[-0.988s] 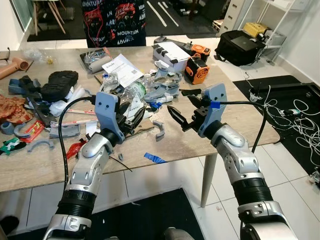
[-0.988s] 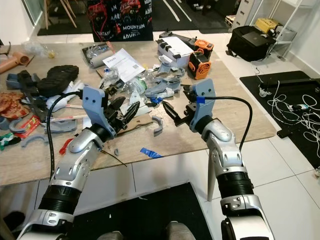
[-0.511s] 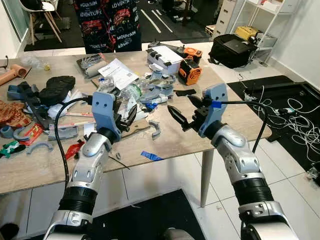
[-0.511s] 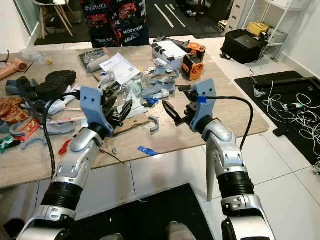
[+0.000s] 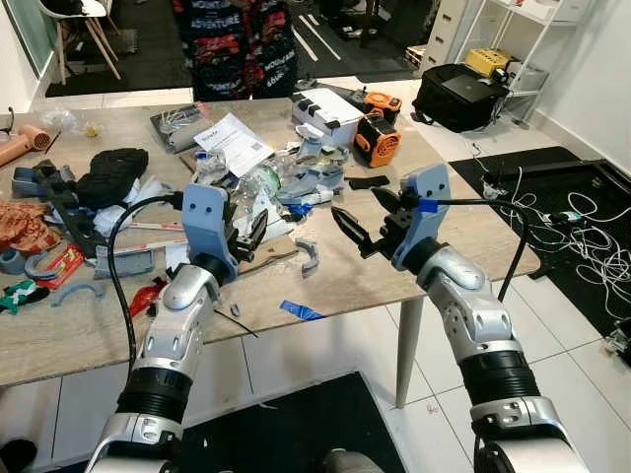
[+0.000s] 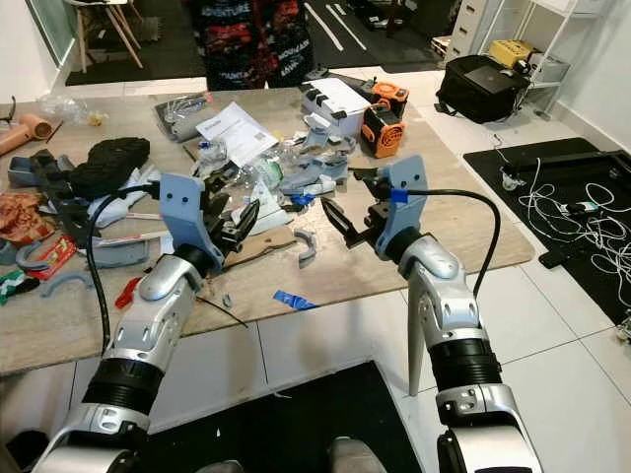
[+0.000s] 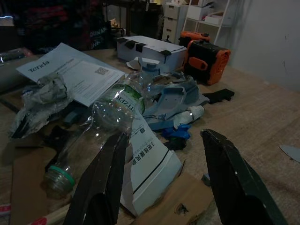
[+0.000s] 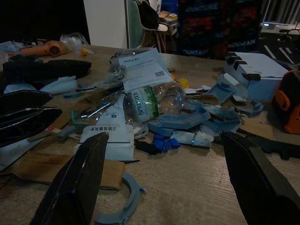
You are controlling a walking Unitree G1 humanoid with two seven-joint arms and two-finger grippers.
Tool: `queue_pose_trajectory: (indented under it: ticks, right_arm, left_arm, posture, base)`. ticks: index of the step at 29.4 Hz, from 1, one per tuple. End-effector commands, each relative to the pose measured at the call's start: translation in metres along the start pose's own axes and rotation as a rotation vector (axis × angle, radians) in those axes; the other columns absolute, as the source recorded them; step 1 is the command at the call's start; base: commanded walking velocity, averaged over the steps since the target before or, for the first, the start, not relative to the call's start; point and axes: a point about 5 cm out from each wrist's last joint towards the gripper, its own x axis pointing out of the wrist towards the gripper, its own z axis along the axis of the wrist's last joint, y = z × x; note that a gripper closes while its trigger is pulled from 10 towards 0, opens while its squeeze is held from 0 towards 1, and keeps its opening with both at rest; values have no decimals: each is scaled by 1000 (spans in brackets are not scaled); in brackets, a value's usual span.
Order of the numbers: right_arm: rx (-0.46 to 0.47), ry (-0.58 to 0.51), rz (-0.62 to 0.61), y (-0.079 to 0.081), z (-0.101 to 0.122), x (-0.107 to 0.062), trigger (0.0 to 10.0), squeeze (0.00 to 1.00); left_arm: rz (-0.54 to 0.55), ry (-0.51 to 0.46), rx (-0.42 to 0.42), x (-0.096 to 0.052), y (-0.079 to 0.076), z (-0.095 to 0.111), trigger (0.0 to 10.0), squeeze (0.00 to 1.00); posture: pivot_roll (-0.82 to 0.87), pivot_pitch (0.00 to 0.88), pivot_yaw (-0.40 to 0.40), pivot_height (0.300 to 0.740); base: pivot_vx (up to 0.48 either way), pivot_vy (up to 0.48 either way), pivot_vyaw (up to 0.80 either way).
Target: Picking trash to rubbish bin
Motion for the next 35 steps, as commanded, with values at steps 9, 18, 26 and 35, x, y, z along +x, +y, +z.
queue_pose_trajectory:
  ticks: [9,18,26,35]
  right_arm:
    - [12,-3,-17,-3,-3,-5,10000,0]
    - [18,-7,-15,-3,-4,-5,10000,0]
    - [19,-7,-15,-3,-5,-5,10000,0]
    - [22,-9,-16,-3,-4,-5,10000,0]
  left_arm:
    - [-3,2,12,1,2,-1,10000,0]
    - [-6,5,16,1,2,-2,10000,0]
    - [-7,6,15,1,1,-3,10000,0]
    - [-7,2,14,2,2,-2,10000,0]
  posture:
    - [-70,0,-49,740]
    - [-67,0,-47,740]
    - [-67,0,-47,740]
    - [-69,0,-46,740]
  base:
    - [0,0,0]
    - [0,0,0]
    - [0,0,0]
    - [0,0,0]
